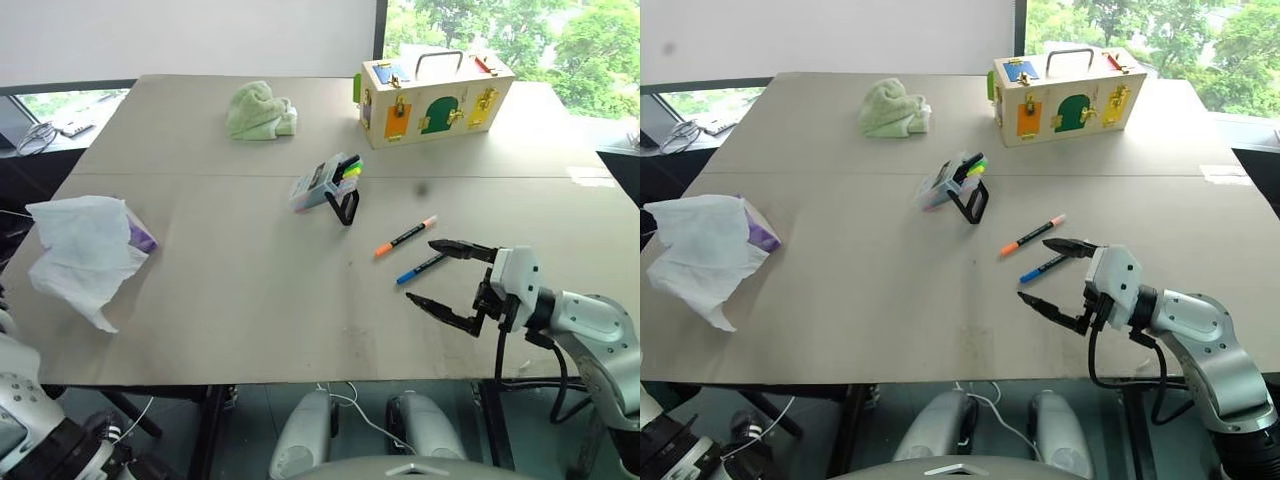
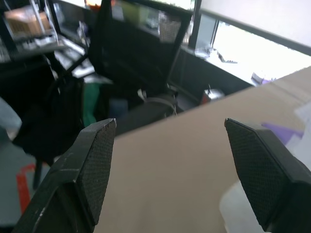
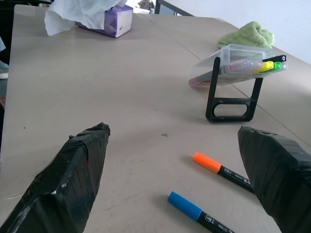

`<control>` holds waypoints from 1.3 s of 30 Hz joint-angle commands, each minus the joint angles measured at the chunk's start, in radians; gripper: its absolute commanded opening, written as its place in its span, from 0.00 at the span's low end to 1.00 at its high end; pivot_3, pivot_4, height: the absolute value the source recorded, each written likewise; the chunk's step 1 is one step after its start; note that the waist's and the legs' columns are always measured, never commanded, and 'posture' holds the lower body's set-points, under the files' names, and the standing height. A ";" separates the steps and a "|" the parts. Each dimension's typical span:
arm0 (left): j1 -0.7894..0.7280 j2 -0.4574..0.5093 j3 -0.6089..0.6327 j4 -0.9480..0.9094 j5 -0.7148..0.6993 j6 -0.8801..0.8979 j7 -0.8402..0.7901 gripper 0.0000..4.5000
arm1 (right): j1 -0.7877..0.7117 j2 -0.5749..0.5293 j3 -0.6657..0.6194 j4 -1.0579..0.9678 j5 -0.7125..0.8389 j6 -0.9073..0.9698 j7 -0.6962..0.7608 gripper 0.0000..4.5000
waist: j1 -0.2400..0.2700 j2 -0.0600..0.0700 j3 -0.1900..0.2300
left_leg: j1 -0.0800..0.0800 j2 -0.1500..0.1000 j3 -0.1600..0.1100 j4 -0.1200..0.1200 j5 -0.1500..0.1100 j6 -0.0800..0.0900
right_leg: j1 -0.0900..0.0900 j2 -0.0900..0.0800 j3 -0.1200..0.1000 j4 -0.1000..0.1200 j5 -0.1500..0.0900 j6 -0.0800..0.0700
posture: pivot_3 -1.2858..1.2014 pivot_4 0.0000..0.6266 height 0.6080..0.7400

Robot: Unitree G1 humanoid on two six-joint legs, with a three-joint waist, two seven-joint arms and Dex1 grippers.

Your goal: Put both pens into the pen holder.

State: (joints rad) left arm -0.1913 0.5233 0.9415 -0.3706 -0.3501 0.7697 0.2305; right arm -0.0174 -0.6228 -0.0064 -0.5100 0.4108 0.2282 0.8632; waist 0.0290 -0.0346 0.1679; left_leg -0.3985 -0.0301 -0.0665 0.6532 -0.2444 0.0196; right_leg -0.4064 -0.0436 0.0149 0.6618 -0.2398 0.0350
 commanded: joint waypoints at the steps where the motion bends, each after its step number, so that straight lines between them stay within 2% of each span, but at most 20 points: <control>1: -0.164 0.079 -0.292 -0.125 -0.104 -0.061 -0.219 0.82 | -0.008 -0.002 -0.023 -0.042 0.028 0.060 -0.045 1.00 | 0.017 0.000 0.000 | 0.000 0.000 0.000 0.000 0.000 0.000 | 0.001 0.000 -0.001 -0.001 -0.001 -0.002 | 0.52 0.24 1.00; 4: -0.250 0.046 -0.497 -0.166 -0.283 0.046 -0.395 0.82 | 0.023 -0.021 -0.052 -0.081 0.025 0.132 -0.094 1.00 | 0.020 0.004 -0.002 | 0.002 -0.002 0.003 0.002 0.001 0.000 | 0.006 -0.005 -0.002 -0.003 -0.002 -0.003 | 0.52 0.24 1.00; 6: -0.263 0.046 -0.560 -0.163 -0.370 0.109 -0.470 0.82 | 0.052 -0.028 -0.069 -0.099 0.010 0.146 -0.119 1.00 | 0.002 0.005 -0.002 | 0.002 -0.002 0.006 0.002 0.001 0.001 | 0.007 -0.005 0.001 -0.004 0.000 -0.001 | 0.52 0.24 1.00; 10: -0.311 0.120 -0.741 -0.089 -0.489 0.225 -0.718 0.82 | 0.194 -0.020 -0.160 -0.219 0.045 0.200 -0.186 1.00 | -0.042 0.004 -0.002 | 0.000 0.001 0.008 -0.002 0.002 -0.001 | -0.001 0.001 0.004 0.000 -0.001 0.000 | 0.52 0.24 1.00; 11: -0.333 0.129 -0.782 -0.069 -0.490 0.236 -0.758 0.94 | 0.222 -0.019 -0.173 -0.243 0.051 0.213 -0.197 1.00 | -0.039 0.006 -0.001 | -0.001 0.003 0.008 -0.004 0.002 -0.002 | -0.003 0.003 0.005 0.001 -0.002 -0.002 | 0.52 0.24 1.00; 12: -0.364 0.138 -0.838 -0.047 -0.487 0.252 -0.804 0.99 | 0.251 -0.015 -0.191 -0.266 0.041 0.237 -0.228 1.00 | -0.042 0.006 -0.001 | -0.002 0.004 0.006 -0.004 0.002 -0.002 | -0.003 0.004 0.002 0.001 -0.003 -0.003 | 0.52 0.24 1.00; 15: -0.434 0.148 -0.995 0.005 -0.448 0.272 -0.904 1.00 | 0.311 0.022 -0.218 -0.323 -0.020 0.252 -0.330 1.00 | -0.043 0.007 0.000 | -0.001 0.006 0.007 -0.004 0.001 0.000 | -0.002 0.008 0.003 0.001 -0.003 -0.003 | 0.52 0.24 1.00; 18: -0.533 0.097 -1.140 0.100 -0.387 0.322 -0.917 1.00 | 0.366 0.055 -0.202 -0.370 -0.103 0.257 -0.414 1.00 | -0.040 0.007 0.000 | 0.001 0.005 0.010 -0.003 0.000 0.002 | -0.002 0.009 0.003 0.001 -0.003 -0.003 | 0.52 0.24 1.00; 24: -0.739 -0.112 -1.369 0.394 -0.212 0.321 -0.921 1.00 | 0.393 0.096 -0.137 -0.429 -0.189 0.287 -0.501 1.00 | -0.034 0.007 0.000 | 0.001 0.004 0.009 0.003 0.000 0.003 | 0.001 0.010 0.002 0.001 -0.004 0.003 | 0.52 0.24 1.00; 28: -0.795 -0.234 -1.414 0.543 -0.131 0.310 -0.902 1.00 | 0.423 0.091 -0.128 -0.468 -0.214 0.309 -0.508 1.00 | -0.042 0.008 0.000 | 0.000 0.004 0.009 0.001 0.000 0.002 | 0.000 0.010 0.003 0.001 -0.003 0.001 | 0.52 0.24 1.00; 33: -0.854 -0.368 -1.492 0.748 0.001 0.229 -0.910 1.00 | 0.529 0.061 -0.173 -0.500 -0.123 0.307 -0.396 1.00 | -0.038 0.009 0.000 | -0.001 0.004 0.008 0.000 0.000 0.003 | -0.001 0.010 0.002 0.001 -0.003 0.000 | 0.52 0.24 1.00; 39: -0.934 -0.502 -1.497 1.029 0.120 0.128 -0.922 1.00 | 0.596 0.024 -0.209 -0.509 -0.053 0.315 -0.320 1.00 | -0.030 0.009 0.000 | 0.001 0.002 0.008 0.001 -0.001 0.003 | 0.003 0.009 0.001 0.000 -0.006 0.006 | 0.52 0.24 1.00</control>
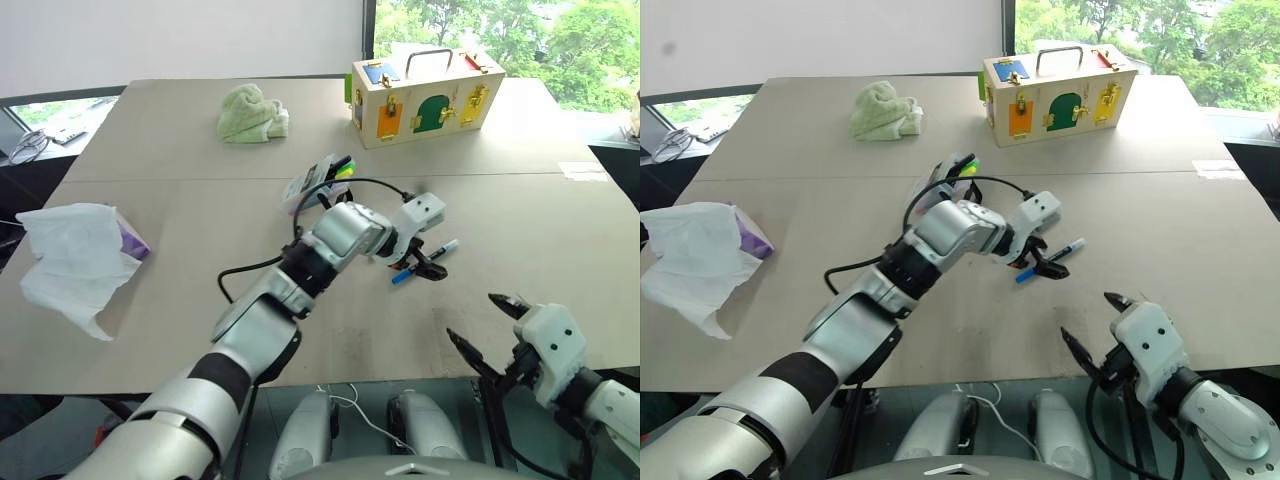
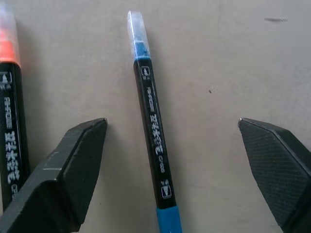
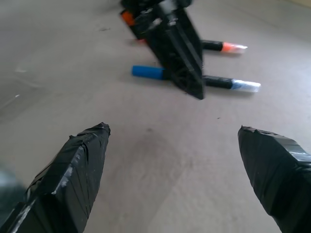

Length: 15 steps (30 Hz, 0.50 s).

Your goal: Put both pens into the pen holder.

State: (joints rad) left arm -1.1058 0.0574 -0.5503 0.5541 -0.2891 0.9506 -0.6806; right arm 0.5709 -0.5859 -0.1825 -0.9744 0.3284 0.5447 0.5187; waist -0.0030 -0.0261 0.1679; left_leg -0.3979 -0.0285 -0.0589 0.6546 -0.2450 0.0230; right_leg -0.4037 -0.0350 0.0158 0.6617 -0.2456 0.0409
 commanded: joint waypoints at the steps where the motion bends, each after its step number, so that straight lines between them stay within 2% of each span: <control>1: -0.032 -0.052 -0.010 0.144 0.082 -0.079 -0.016 1.00 | 0.009 -0.015 -0.032 -0.042 0.037 -0.001 0.029 1.00 | 0.007 0.001 -0.001 | 0.001 0.000 0.000 0.001 0.000 0.000 | 0.001 0.000 0.000 0.000 0.000 0.001 | 0.52 0.24 1.00; 10: -0.134 -0.167 -0.030 0.394 0.227 -0.177 -0.114 1.00 | 0.017 0.005 -0.097 0.016 0.055 -0.044 0.047 1.00 | 0.023 0.002 -0.003 | 0.001 -0.001 -0.005 0.014 -0.003 0.005 | 0.011 -0.003 -0.006 -0.001 -0.001 0.003 | 0.52 0.24 1.00; 13: -0.137 -0.192 -0.035 0.449 0.277 -0.230 -0.137 0.81 | 0.024 0.009 -0.099 0.026 0.045 -0.059 0.054 1.00 | 0.026 0.003 -0.005 | 0.002 -0.002 -0.006 0.015 -0.003 0.005 | 0.012 -0.004 -0.006 -0.001 -0.001 0.004 | 0.52 0.24 1.00; 14: -0.138 -0.199 -0.031 0.462 0.288 -0.242 -0.144 0.81 | 0.025 0.011 -0.097 0.029 0.039 -0.064 0.052 1.00 | 0.028 0.004 -0.006 | 0.002 -0.002 -0.006 0.015 -0.003 0.005 | 0.012 -0.005 -0.006 -0.001 -0.001 0.004 | 0.52 0.24 1.00; 15: -0.139 -0.206 -0.025 0.475 0.300 -0.256 -0.153 0.67 | 0.027 0.013 -0.093 0.031 0.035 -0.069 0.050 1.00 | 0.030 0.004 -0.006 | 0.002 -0.002 -0.007 0.015 -0.003 0.005 | 0.012 -0.005 -0.006 -0.001 -0.001 0.004 | 0.52 0.24 1.00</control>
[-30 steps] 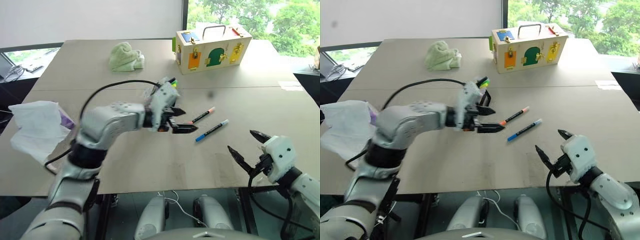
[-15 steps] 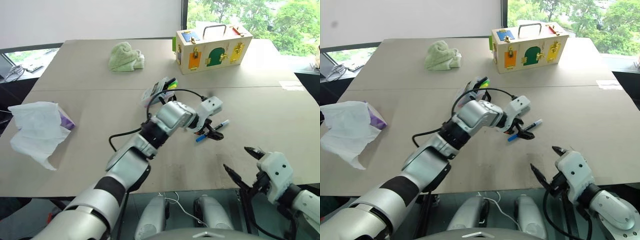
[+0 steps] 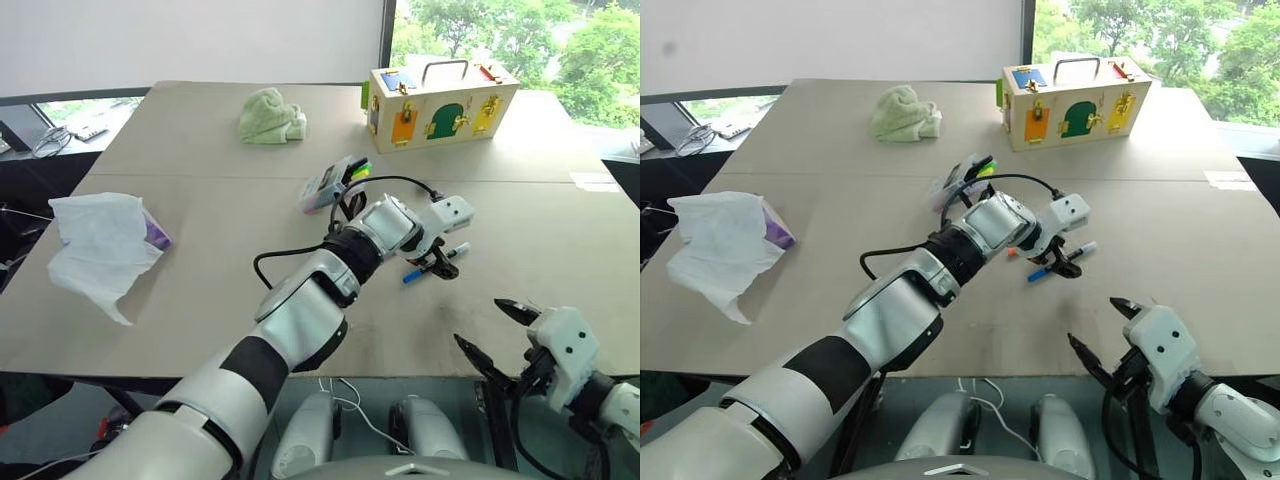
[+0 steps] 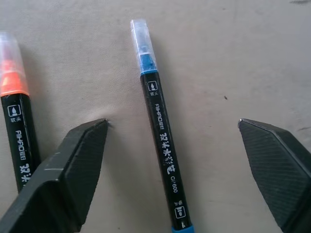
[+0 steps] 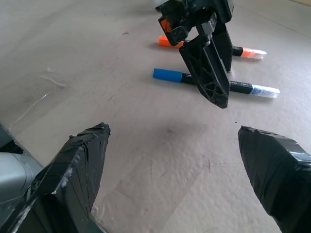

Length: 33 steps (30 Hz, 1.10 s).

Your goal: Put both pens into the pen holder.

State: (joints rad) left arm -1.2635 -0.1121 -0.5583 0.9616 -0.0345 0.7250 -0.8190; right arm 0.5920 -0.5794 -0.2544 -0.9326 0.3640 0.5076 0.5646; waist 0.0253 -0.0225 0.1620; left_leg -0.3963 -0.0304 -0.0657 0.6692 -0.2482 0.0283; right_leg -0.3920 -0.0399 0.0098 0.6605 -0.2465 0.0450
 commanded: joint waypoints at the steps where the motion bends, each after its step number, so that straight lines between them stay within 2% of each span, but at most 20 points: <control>1: 0.017 -0.045 -0.010 0.077 0.055 -0.039 -0.023 0.63 | 0.005 0.009 -0.016 -0.010 -0.006 -0.036 -0.002 1.00 | 0.004 0.000 0.000 | 0.000 0.000 0.000 0.000 0.000 0.000 | 0.000 0.000 0.000 0.000 0.000 0.000 | 0.52 0.24 1.00; 4: 0.023 -0.058 0.000 0.075 0.082 -0.049 -0.054 0.38 | 0.002 0.018 -0.003 -0.016 -0.017 -0.036 -0.018 1.00 | 0.009 0.001 -0.001 | 0.000 0.000 -0.001 0.000 0.000 0.000 | 0.000 0.000 0.000 0.000 0.000 0.001 | 0.52 0.24 1.00; 5: 0.029 -0.057 0.000 0.066 0.091 -0.050 -0.071 0.26 | 0.000 0.021 0.001 -0.020 -0.019 -0.034 -0.022 1.00 | 0.009 0.001 -0.001 | -0.001 0.000 -0.001 0.000 0.000 0.000 | 0.000 0.000 0.000 0.000 0.000 0.003 | 0.52 0.24 1.00; 8: 0.063 -0.017 -0.026 -0.016 0.109 -0.037 -0.169 0.01 | -0.002 0.030 0.020 -0.030 -0.024 -0.026 -0.035 1.00 | 0.010 0.002 -0.002 | -0.002 0.000 0.000 -0.001 -0.002 0.001 | -0.001 0.000 -0.001 -0.001 -0.001 0.005 | 0.52 0.24 1.00; 10: 0.082 0.008 -0.025 -0.075 0.109 -0.017 -0.207 0.00 | -0.003 0.034 0.030 -0.029 -0.029 -0.027 -0.040 1.00 | 0.007 0.003 -0.002 | -0.002 0.000 0.001 -0.002 -0.002 0.002 | -0.002 0.000 0.000 -0.001 -0.002 0.004 | 0.52 0.24 1.00; 13: 0.084 0.033 0.056 -0.156 0.061 0.030 -0.219 0.00 | -0.012 0.043 0.039 -0.024 -0.038 -0.033 -0.051 1.00 | 0.003 0.004 -0.001 | -0.004 0.000 0.001 -0.002 -0.003 0.002 | -0.004 0.000 0.002 -0.001 -0.002 0.004 | 0.52 0.24 1.00; 16: 0.029 0.056 0.243 -0.250 -0.051 0.131 -0.185 0.00 | -0.027 0.072 0.024 -0.025 -0.018 -0.047 -0.062 1.00 | -0.005 0.006 0.003 | -0.005 -0.001 0.002 -0.002 -0.003 0.003 | -0.005 0.000 0.003 -0.001 -0.002 0.004 | 0.52 0.24 1.00; 17: 0.020 0.070 0.299 -0.304 -0.068 0.113 -0.142 0.00 | -0.041 0.090 0.008 -0.026 0.007 -0.054 -0.067 1.00 | -0.010 0.006 0.003 | -0.007 -0.001 0.002 -0.002 -0.003 0.003 | -0.008 0.000 0.002 -0.001 -0.002 0.004 | 0.52 0.24 1.00; 20: 0.035 0.092 0.407 -0.446 -0.084 -0.024 -0.014 0.00 | -0.095 0.132 -0.024 -0.023 0.066 -0.073 -0.080 1.00 | -0.014 0.007 0.003 | -0.019 0.000 0.002 0.000 -0.003 0.003 | -0.020 0.000 0.004 0.003 0.000 0.002 | 0.52 0.24 1.00; 23: 0.068 0.078 0.509 -0.566 -0.079 -0.268 0.167 0.00 | -0.186 0.155 -0.052 -0.001 0.107 -0.115 -0.084 1.00 | -0.012 0.008 0.003 | -0.018 0.000 0.003 0.000 -0.002 0.001 | -0.020 -0.003 0.007 0.003 0.001 0.000 | 0.52 0.24 1.00; 25: 0.088 0.082 0.511 -0.589 -0.041 -0.438 0.244 0.00 | -0.252 0.162 -0.070 0.020 0.139 -0.132 -0.088 1.00 | -0.010 0.008 0.003 | -0.018 0.000 0.003 0.000 -0.001 0.000 | -0.020 -0.004 0.007 0.002 0.001 0.000 | 0.52 0.24 1.00; 28: 0.095 0.085 0.520 -0.570 -0.034 -0.548 0.297 0.00 | -0.333 0.144 -0.085 0.056 0.172 -0.120 -0.089 1.00 | -0.009 0.008 0.003 | -0.017 -0.002 0.004 0.000 0.000 -0.001 | -0.019 -0.005 0.007 0.002 0.001 0.000 | 0.52 0.24 1.00; 31: 0.164 0.145 0.429 -0.528 0.165 -0.782 0.477 0.00 | -0.505 0.054 -0.093 0.162 0.197 -0.126 -0.015 1.00 | -0.016 0.008 0.003 | -0.017 -0.004 0.005 0.000 -0.001 0.000 | -0.019 -0.002 0.006 0.002 0.002 0.001 | 0.52 0.24 1.00; 33: 0.196 0.158 0.393 -0.496 0.242 -0.845 0.572 0.00 | -0.615 -0.031 -0.096 0.247 0.215 -0.125 0.063 1.00 | -0.018 0.009 0.003 | -0.014 -0.004 0.010 -0.001 -0.002 0.002 | -0.019 -0.002 0.009 0.002 0.003 0.002 | 0.52 0.24 1.00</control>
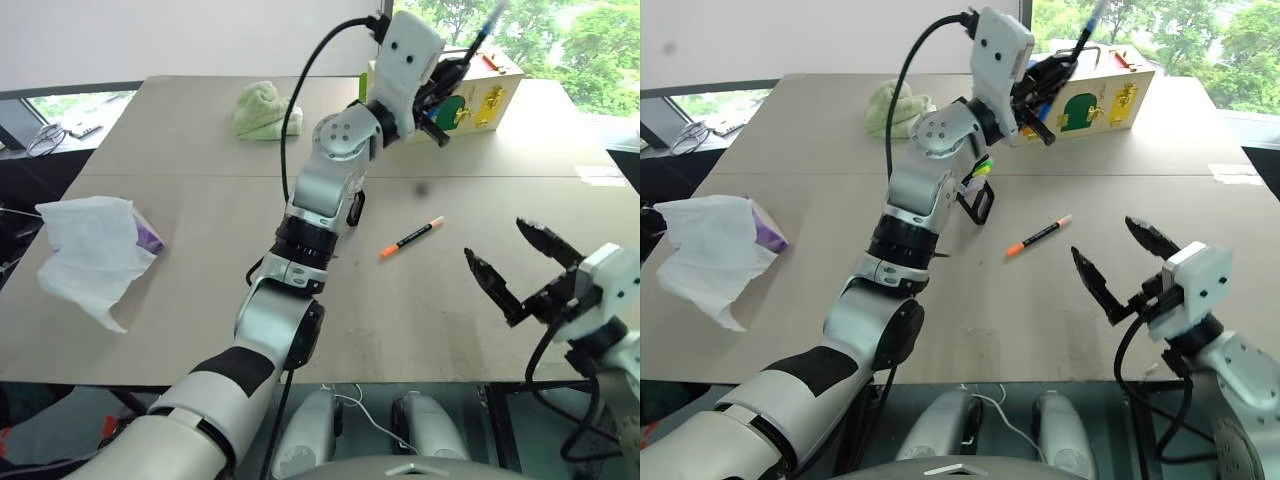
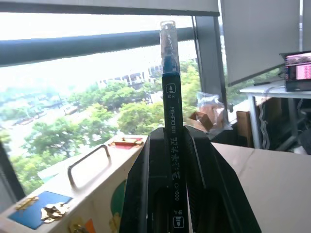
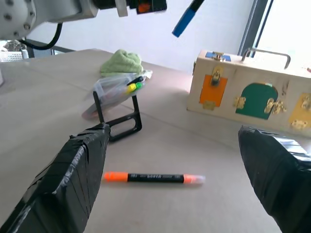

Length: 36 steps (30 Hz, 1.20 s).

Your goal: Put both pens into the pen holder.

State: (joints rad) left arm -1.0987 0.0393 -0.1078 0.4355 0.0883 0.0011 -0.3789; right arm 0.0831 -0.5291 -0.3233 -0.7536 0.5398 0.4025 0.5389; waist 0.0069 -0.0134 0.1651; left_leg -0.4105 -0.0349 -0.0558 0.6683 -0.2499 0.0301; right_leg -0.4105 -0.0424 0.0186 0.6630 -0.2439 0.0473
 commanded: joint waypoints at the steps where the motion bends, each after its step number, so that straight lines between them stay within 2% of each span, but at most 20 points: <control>1: 0.044 0.003 -0.064 0.038 0.147 -0.124 0.185 0.00 | -0.162 -0.141 -0.029 0.136 0.043 -0.027 0.153 1.00 | 0.004 0.000 0.000 | 0.000 0.000 0.000 0.000 -0.001 0.002 | 0.000 0.000 0.000 0.000 0.000 0.000 | 0.52 0.24 1.00; 5: 0.088 -0.019 -0.088 0.004 0.177 -0.134 0.239 0.00 | -0.380 -0.304 -0.023 0.466 0.034 -0.081 0.364 1.00 | 0.010 -0.001 0.002 | -0.003 0.000 -0.004 0.001 -0.001 0.002 | 0.000 0.001 -0.004 0.000 0.000 0.000 | 0.52 0.24 1.00; 9: 0.108 -0.017 -0.105 -0.031 0.207 -0.109 0.263 0.00 | -0.502 -0.375 0.005 0.706 0.007 -0.143 0.513 1.00 | 0.012 -0.001 0.002 | -0.004 -0.001 -0.003 0.000 0.000 0.000 | -0.001 -0.001 -0.004 -0.001 0.000 0.000 | 0.52 0.24 1.00; 13: 0.154 -0.010 -0.139 -0.106 0.287 -0.065 0.315 0.00 | -0.629 -0.429 0.026 0.864 0.030 -0.114 0.636 1.00 | 0.007 0.000 0.002 | -0.004 -0.001 0.001 -0.001 0.000 0.001 | -0.002 -0.004 -0.002 -0.002 0.000 0.000 | 0.52 0.24 1.00; 16: 0.197 -0.017 -0.154 -0.137 0.294 -0.049 0.310 0.00 | -0.655 -0.451 0.037 0.901 0.030 -0.107 0.700 1.00 | 0.008 0.000 0.002 | -0.004 -0.001 0.001 -0.001 0.000 0.001 | -0.003 -0.005 -0.001 -0.001 0.000 0.000 | 0.52 0.24 1.00; 23: 0.228 0.047 -0.173 -0.091 0.334 -0.134 0.333 0.00 | -0.636 -0.473 0.020 0.865 0.053 -0.073 0.782 1.00 | 0.009 0.000 0.002 | -0.003 -0.001 0.001 0.000 -0.001 0.001 | -0.003 -0.007 -0.001 0.000 0.001 0.001 | 0.52 0.24 1.00; 36: 0.268 0.086 -0.146 -0.077 0.315 -0.117 0.338 0.00 | -0.592 -0.493 -0.020 0.830 0.083 -0.057 0.807 1.00 | 0.011 0.001 0.002 | -0.004 -0.001 0.000 0.000 -0.001 0.001 | -0.003 -0.009 -0.001 0.000 0.001 0.001 | 0.52 0.24 1.00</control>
State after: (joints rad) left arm -0.8251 0.1270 -0.2746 0.3668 0.4103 -0.1151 -0.0564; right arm -0.4975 -0.9950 -0.2917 0.1137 0.5981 0.3466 1.3390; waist 0.0175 -0.0129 0.1668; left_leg -0.4143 -0.0360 -0.0556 0.6688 -0.2504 0.0308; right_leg -0.4133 -0.0510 0.0174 0.6631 -0.2432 0.0479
